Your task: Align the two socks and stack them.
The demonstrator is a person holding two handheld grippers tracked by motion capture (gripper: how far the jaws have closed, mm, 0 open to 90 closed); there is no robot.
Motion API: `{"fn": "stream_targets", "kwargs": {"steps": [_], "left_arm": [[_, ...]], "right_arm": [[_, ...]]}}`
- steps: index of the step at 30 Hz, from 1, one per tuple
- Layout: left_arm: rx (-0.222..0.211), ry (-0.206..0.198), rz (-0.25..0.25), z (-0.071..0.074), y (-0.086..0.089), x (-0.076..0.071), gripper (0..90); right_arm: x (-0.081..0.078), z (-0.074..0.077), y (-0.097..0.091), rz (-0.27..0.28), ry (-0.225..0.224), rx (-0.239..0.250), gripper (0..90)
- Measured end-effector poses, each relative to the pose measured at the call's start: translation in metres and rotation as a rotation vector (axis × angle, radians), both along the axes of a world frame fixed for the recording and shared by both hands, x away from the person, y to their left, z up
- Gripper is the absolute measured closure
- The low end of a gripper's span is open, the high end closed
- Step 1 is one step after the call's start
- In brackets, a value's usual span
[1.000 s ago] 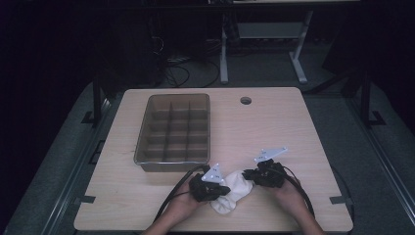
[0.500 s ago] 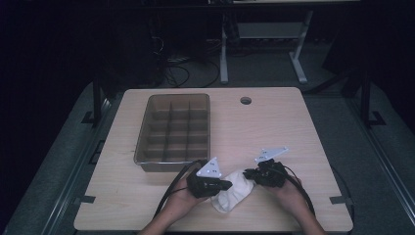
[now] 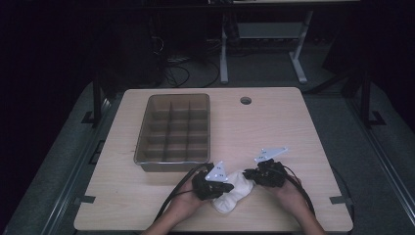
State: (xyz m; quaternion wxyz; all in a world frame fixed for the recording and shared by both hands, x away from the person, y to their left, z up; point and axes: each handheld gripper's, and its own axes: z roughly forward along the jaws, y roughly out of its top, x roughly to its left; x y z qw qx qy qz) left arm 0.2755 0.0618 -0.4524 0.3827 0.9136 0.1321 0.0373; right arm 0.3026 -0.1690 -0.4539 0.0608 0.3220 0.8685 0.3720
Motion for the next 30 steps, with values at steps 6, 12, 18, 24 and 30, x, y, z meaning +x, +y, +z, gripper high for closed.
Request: {"fn": "stream_targets", "kwargs": {"steps": [6, 12, 18, 24, 30], "left_arm": [[0.019, 0.013, 0.010, -0.010, -0.001, 0.001, 90.0], [0.006, 0.016, 0.027, -0.011, 0.003, 0.002, 90.0], [-0.008, 0.014, 0.036, -0.012, 0.003, 0.001, 90.0], [-0.040, 0.001, 0.030, 0.001, 0.014, -0.003, 90.0], [-0.020, 0.007, 0.038, 0.005, 0.030, -0.010, 90.0]], "right_arm": [[-0.002, 0.007, -0.001, -0.003, -0.011, 0.032, 84.0], [-0.006, 0.013, -0.001, 0.010, -0.032, 0.049, 84.0], [-0.014, 0.023, 0.007, 0.040, -0.043, 0.093, 84.0], [-0.020, 0.026, 0.017, 0.071, -0.060, 0.077, 84.0], [-0.021, 0.029, 0.015, 0.059, -0.076, 0.068, 84.1]]}}
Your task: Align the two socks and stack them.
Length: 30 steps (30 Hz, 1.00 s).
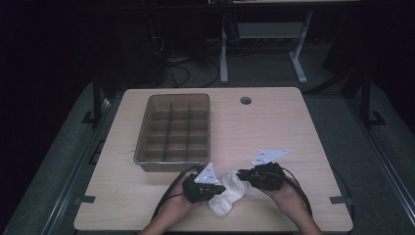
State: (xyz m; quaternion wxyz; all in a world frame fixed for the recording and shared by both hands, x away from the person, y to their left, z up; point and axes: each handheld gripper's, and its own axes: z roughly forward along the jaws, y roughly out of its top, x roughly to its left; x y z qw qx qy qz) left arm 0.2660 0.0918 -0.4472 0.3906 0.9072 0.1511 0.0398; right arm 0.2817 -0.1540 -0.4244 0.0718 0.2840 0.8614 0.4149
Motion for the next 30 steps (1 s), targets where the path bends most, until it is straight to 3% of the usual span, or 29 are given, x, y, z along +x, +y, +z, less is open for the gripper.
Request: {"fn": "stream_targets", "kwargs": {"steps": [10, 19, 27, 30], "left_arm": [[0.035, 0.030, -0.001, -0.010, 0.002, 0.000, 90.0], [0.034, 0.028, -0.005, -0.015, -0.001, -0.001, 90.0], [-0.032, 0.031, 0.015, 0.005, 0.021, -0.004, 89.9], [-0.018, 0.042, 0.002, 0.006, 0.028, -0.010, 90.0]], "right_arm": [[-0.002, 0.008, 0.002, -0.018, -0.044, -0.028, 84.0], [-0.015, 0.010, 0.024, 0.044, -0.036, -0.012, 84.0], [-0.020, 0.004, 0.038, 0.078, -0.032, -0.051, 84.0], [-0.020, 0.004, 0.039, 0.079, -0.036, -0.055, 84.0]]}}
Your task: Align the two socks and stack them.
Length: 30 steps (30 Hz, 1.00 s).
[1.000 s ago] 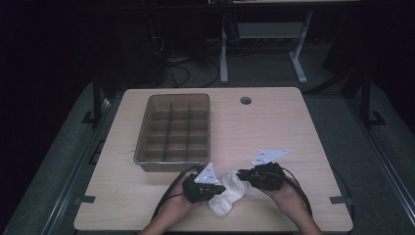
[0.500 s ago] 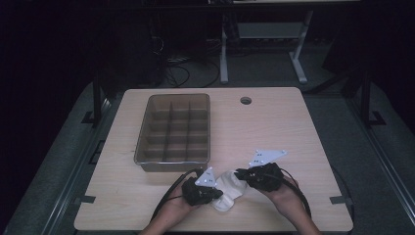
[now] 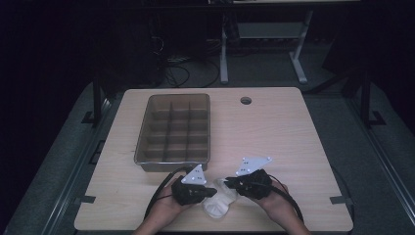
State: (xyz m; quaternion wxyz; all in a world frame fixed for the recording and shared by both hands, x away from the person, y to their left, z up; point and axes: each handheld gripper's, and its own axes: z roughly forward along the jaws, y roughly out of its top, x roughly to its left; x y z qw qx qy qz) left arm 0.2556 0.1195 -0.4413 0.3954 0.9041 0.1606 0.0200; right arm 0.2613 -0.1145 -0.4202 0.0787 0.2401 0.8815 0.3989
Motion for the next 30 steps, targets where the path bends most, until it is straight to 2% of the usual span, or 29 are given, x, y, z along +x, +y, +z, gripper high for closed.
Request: {"fn": "stream_targets", "kwargs": {"steps": [5, 8, 15, 22, 30], "left_arm": [[0.026, 0.011, -0.016, -0.005, 0.007, -0.010, 89.9], [0.025, 0.019, -0.019, -0.007, 0.012, -0.011, 89.9], [0.048, 0.023, -0.025, -0.015, 0.006, -0.008, 90.0], [0.034, 0.037, -0.022, -0.020, 0.005, -0.007, 90.0], [0.033, 0.030, -0.024, -0.021, 0.006, -0.007, 90.0]], "right_arm": [[0.002, 0.000, -0.003, -0.015, -0.013, -0.007, 84.0], [0.003, 0.000, -0.005, -0.025, -0.017, -0.009, 84.0], [0.006, 0.003, -0.009, -0.051, -0.034, -0.006, 84.0], [-0.007, 0.006, 0.004, 0.002, -0.025, 0.018, 84.0], [-0.018, -0.002, 0.027, 0.061, 0.011, -0.007, 83.9]]}}
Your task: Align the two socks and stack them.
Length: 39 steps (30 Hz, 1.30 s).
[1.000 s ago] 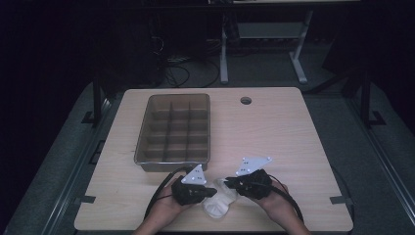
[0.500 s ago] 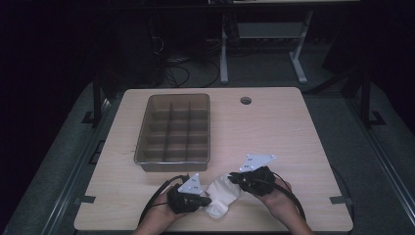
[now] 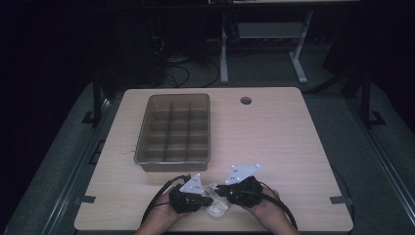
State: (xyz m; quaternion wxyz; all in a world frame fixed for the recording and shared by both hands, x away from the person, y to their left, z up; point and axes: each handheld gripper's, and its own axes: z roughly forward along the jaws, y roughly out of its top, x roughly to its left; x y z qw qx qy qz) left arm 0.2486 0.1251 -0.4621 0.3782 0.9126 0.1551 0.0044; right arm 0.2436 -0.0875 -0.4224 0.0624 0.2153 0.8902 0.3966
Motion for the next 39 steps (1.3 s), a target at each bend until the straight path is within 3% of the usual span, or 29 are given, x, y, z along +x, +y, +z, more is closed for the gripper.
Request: {"fn": "stream_targets", "kwargs": {"steps": [3, 9, 15, 17, 21, 24, 28, 31, 33, 39], "left_arm": [[-0.003, -0.002, 0.003, 0.000, 0.000, 0.000, 90.0], [-0.019, 0.001, 0.025, 0.000, 0.003, 0.002, 89.9], [-0.038, -0.011, 0.066, 0.011, 0.020, 0.009, 85.9], [-0.045, 0.007, 0.067, 0.013, 0.025, 0.009, 85.9], [-0.020, 0.043, 0.036, 0.011, 0.025, 0.007, 86.0], [0.027, 0.050, 0.023, 0.005, 0.021, 0.007, 86.8], [0.026, 0.054, 0.032, 0.001, 0.021, 0.009, 88.4], [0.032, 0.049, 0.035, 0.000, 0.021, 0.009, 89.1], [0.031, 0.046, 0.038, 0.000, 0.021, 0.010, 89.3], [0.034, 0.037, 0.043, 0.000, 0.020, 0.009, 89.4]], "right_arm": [[-0.003, -0.004, 0.004, 0.009, 0.030, 0.004, 83.9], [-0.008, -0.011, 0.009, 0.032, 0.032, -0.019, 83.9], [-0.008, -0.014, 0.009, 0.027, 0.025, -0.042, 83.9], [-0.007, -0.016, 0.011, 0.026, 0.027, -0.046, 83.9], [-0.007, -0.018, 0.014, 0.026, 0.024, -0.055, 83.9], [-0.007, -0.019, 0.017, 0.025, 0.025, -0.056, 83.9], [-0.006, -0.024, 0.020, 0.039, 0.028, -0.059, 83.5], [-0.005, -0.027, 0.021, 0.048, 0.055, -0.040, 81.2], [-0.004, -0.029, 0.021, 0.059, 0.097, -0.019, 77.7], [-0.003, -0.032, 0.022, 0.081, 0.168, 0.028, 58.3]]}}
